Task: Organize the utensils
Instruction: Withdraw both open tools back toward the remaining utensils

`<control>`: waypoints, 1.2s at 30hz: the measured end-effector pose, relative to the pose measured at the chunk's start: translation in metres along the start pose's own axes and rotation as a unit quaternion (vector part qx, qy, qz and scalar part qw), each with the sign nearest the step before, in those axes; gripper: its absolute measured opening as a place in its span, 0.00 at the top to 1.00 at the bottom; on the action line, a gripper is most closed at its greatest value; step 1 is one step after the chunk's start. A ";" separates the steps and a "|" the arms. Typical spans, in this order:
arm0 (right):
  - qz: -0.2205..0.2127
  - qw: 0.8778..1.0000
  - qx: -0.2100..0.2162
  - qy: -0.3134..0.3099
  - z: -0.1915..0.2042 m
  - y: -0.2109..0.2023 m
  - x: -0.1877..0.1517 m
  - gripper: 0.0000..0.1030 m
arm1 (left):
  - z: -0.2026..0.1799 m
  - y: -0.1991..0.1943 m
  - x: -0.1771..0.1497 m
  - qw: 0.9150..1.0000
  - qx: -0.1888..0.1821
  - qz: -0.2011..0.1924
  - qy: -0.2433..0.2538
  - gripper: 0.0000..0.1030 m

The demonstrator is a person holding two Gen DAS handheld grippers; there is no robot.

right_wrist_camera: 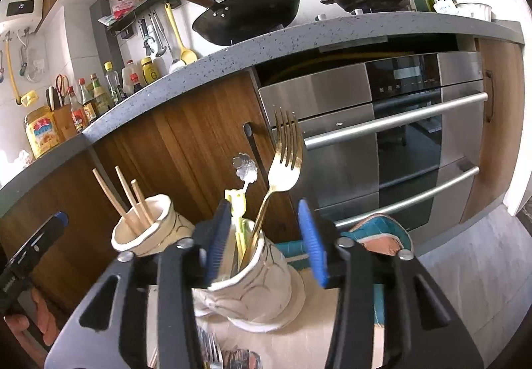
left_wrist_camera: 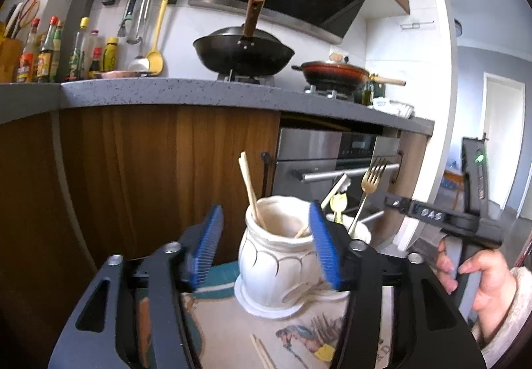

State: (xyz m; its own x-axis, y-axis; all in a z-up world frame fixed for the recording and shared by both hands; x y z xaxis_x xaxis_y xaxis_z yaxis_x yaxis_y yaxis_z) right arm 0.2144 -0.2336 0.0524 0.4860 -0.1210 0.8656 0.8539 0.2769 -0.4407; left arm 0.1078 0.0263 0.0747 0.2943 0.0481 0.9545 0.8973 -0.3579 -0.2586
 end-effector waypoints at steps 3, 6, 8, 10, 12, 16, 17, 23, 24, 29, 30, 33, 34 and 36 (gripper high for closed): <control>0.000 1.000 -0.006 -0.005 0.000 -0.014 -0.006 0.40 | 0.000 -0.006 -0.004 1.000 0.004 0.006 -0.006 0.23; 0.000 1.000 -0.010 -0.009 -0.002 -0.030 -0.014 0.22 | 0.001 -0.010 -0.009 1.000 0.015 0.022 -0.011 0.17; 0.002 1.000 -0.007 -0.009 -0.003 -0.038 -0.020 0.13 | 0.002 -0.016 -0.013 0.999 0.028 0.025 -0.013 0.10; 0.004 1.000 -0.015 -0.012 -0.004 -0.046 -0.027 0.05 | 0.003 -0.024 -0.017 0.999 0.035 0.027 -0.016 0.09; 0.009 1.000 -0.022 -0.018 -0.005 -0.051 -0.035 0.05 | 0.006 -0.027 -0.023 0.998 0.044 0.039 -0.019 0.07; 0.023 0.999 -0.030 -0.032 -0.003 -0.058 -0.051 0.05 | 0.010 -0.028 -0.039 0.995 0.063 0.081 -0.020 0.07; 0.026 0.999 -0.030 -0.034 -0.003 -0.060 -0.055 0.05 | 0.011 -0.027 -0.046 0.993 0.068 0.095 -0.021 0.07; 0.052 0.997 -0.024 -0.053 0.003 -0.064 -0.074 0.05 | 0.015 -0.016 -0.088 0.978 0.090 0.186 -0.033 0.07; 0.053 0.997 -0.023 -0.057 0.004 -0.065 -0.076 0.05 | 0.014 -0.014 -0.096 0.974 0.096 0.201 -0.035 0.07; 0.061 0.996 -0.023 -0.068 0.006 -0.065 -0.085 0.05 | 0.011 -0.007 -0.120 0.962 0.105 0.250 -0.040 0.07; 0.064 0.995 -0.021 -0.069 0.006 -0.064 -0.087 0.05 | 0.010 -0.006 -0.124 0.960 0.103 0.256 -0.041 0.07; 0.072 0.995 -0.021 -0.070 0.006 -0.062 -0.092 0.05 | 0.007 -0.003 -0.134 0.955 0.103 0.276 -0.038 0.07; 0.074 0.994 -0.021 -0.071 0.006 -0.061 -0.094 0.05 | 0.006 -0.002 -0.135 0.954 0.103 0.280 -0.035 0.08; 0.079 0.994 -0.020 -0.073 0.006 -0.059 -0.097 0.05 | 0.004 0.001 -0.139 0.950 0.110 0.292 -0.026 0.08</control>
State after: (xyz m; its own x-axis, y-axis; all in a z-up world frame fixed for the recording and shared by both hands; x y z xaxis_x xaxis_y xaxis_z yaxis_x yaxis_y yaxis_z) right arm 0.1154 -0.2327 -0.0040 0.5850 0.0608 0.8087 0.7774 0.2423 -0.5805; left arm 0.0689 0.0233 -0.0593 0.7737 -0.0501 0.6316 0.6215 -0.1337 -0.7719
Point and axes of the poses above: each gripper's, at about its wrist camera, not at the fingertips, and y roughly the way its jaws point, z to its left, x to its top, the point moved 2 cm from there along y, roughly the way its jaws point, and after that the axes turned 10 degrees about -x, right-handed, at the moved point
